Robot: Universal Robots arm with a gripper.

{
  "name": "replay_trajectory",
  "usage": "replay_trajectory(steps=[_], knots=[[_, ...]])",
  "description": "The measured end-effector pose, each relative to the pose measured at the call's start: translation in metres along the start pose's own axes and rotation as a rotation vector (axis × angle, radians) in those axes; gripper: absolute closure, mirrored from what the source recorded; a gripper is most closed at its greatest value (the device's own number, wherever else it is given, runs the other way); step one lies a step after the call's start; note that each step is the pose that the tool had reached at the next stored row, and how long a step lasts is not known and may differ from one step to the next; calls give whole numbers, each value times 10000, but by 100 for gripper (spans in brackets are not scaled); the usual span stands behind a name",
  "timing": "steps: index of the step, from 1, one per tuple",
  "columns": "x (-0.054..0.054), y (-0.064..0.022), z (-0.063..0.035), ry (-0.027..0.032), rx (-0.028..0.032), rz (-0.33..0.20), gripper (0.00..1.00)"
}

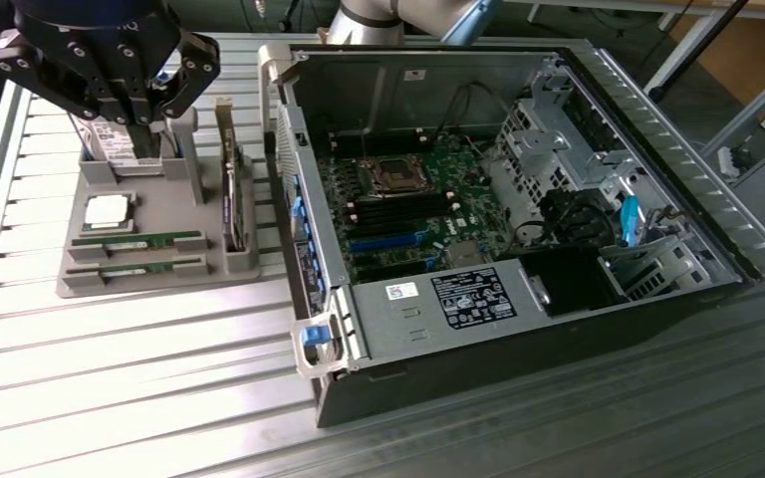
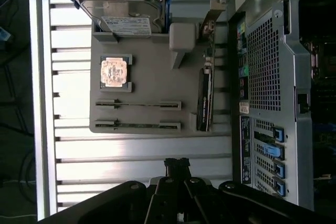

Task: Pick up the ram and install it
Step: 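Pick up the ram and move it above insertion slot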

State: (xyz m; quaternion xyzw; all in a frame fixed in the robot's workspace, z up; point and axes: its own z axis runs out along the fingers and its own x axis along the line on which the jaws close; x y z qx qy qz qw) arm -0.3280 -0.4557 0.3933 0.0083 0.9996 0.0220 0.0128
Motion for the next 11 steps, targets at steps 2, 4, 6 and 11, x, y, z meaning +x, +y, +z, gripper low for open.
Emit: replay_trajectory(steps=[2, 4, 6, 11], knots=[[0, 0, -1, 6, -2, -118, 91], [0, -1, 0, 21, -11, -451, 91], [0, -1, 0, 35, -19, -768, 91], [0, -1, 0, 69, -38, -1559, 91]])
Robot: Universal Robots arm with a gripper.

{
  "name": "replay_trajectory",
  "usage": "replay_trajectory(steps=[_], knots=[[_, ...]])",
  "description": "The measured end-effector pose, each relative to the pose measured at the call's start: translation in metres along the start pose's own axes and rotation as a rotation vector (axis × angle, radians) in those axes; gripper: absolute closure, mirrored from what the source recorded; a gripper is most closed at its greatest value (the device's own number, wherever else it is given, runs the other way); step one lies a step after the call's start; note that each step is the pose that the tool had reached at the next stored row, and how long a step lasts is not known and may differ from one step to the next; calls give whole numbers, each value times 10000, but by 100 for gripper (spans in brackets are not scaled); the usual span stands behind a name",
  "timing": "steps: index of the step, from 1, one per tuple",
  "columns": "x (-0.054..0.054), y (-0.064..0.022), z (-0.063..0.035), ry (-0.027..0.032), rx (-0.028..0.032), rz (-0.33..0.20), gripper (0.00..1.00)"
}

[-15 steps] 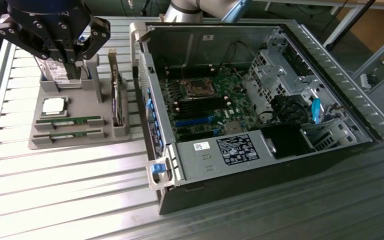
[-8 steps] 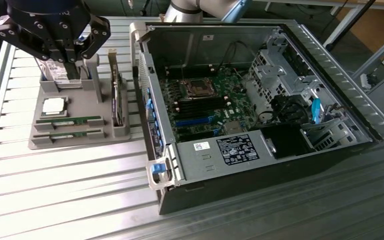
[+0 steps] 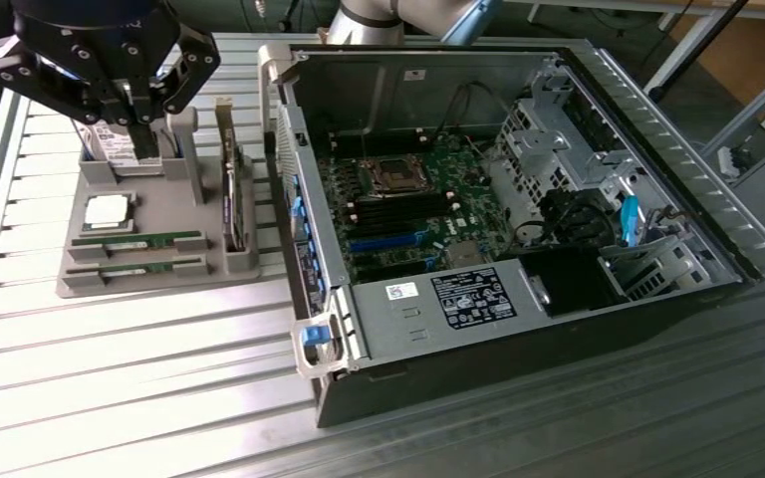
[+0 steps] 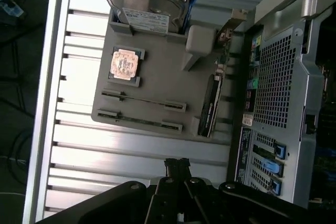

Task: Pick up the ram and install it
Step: 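Pick up the ram and move it above insertion slot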

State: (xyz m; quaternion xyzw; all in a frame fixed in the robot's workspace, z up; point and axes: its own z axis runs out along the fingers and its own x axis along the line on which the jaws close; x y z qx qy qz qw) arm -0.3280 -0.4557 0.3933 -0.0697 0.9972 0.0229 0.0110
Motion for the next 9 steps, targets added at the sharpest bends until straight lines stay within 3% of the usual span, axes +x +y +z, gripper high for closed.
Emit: replay_trajectory(steps=[9], knots=[[0, 0, 0, 36, -19, -800, 91]])
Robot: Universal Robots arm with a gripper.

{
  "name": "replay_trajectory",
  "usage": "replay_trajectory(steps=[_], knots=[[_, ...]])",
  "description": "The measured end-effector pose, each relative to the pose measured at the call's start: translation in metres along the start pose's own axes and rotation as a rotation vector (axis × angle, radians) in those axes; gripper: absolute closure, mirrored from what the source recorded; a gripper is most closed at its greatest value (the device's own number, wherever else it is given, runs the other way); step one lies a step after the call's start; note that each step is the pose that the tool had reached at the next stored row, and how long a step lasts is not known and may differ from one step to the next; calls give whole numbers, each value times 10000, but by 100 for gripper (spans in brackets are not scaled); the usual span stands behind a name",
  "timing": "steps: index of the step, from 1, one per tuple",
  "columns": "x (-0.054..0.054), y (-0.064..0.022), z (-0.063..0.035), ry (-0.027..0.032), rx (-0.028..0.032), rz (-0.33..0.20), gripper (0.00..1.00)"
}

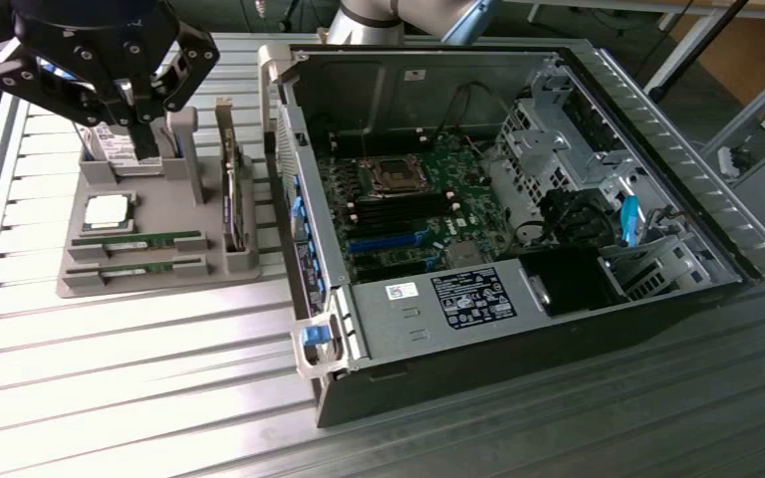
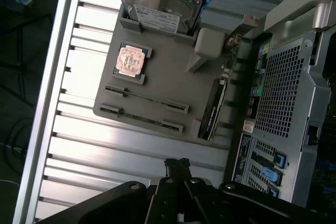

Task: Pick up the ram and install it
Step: 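Pick up the ram and move it above insertion slot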

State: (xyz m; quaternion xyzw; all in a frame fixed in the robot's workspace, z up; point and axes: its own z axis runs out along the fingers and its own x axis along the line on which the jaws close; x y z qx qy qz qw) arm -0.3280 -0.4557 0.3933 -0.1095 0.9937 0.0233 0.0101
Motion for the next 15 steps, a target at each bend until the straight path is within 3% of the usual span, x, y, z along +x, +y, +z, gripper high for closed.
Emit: replay_trajectory(steps=[8, 15], knots=[[0, 0, 0, 29, -15, -650, 91], [0, 0, 0, 70, -28, -1523, 91]])
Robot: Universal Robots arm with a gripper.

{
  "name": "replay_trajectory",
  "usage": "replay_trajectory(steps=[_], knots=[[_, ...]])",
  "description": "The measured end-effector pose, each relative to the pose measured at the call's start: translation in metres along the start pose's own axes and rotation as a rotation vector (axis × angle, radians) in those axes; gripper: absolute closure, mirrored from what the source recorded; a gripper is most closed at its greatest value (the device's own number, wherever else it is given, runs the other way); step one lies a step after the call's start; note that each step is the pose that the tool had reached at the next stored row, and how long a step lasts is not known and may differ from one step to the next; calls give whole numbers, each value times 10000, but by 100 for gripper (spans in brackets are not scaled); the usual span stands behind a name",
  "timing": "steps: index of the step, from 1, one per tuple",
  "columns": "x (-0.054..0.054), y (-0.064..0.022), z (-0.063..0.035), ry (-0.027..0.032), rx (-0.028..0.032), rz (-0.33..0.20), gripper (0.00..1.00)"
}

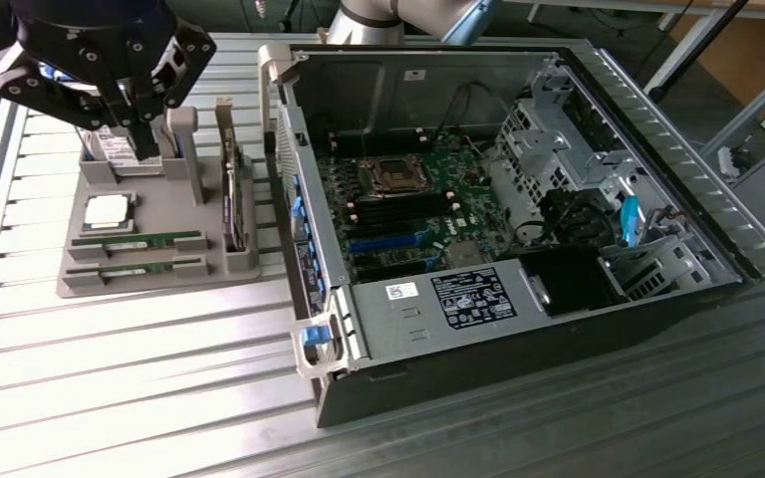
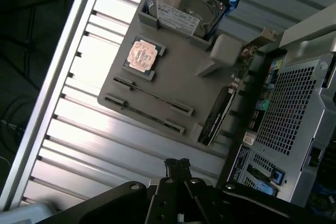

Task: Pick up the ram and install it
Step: 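Pick up the ram and move it above insertion slot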

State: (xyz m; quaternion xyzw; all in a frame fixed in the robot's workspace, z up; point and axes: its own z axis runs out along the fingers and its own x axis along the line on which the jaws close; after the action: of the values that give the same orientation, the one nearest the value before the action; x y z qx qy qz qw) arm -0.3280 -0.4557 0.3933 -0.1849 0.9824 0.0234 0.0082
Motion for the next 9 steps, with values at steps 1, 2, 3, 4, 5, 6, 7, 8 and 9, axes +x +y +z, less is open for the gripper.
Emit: replay_trajectory(steps=[1, 2, 3, 4, 5, 6, 7, 8, 9], knots=[[0, 0, 0, 4, -1, -74, 91], [0, 0, 0, 10, -2, -209, 91], [0, 0, 0, 14, -3, -275, 91], [0, 0, 0, 17, -4, -351, 91], [0, 0, 0, 22, -4, -456, 91], [0, 0, 0, 30, -4, -589, 91], [0, 0, 0, 32, -5, -635, 91], [0, 0, 0, 34, -5, -678, 91], [0, 0, 0, 40, -6, -796, 91]])
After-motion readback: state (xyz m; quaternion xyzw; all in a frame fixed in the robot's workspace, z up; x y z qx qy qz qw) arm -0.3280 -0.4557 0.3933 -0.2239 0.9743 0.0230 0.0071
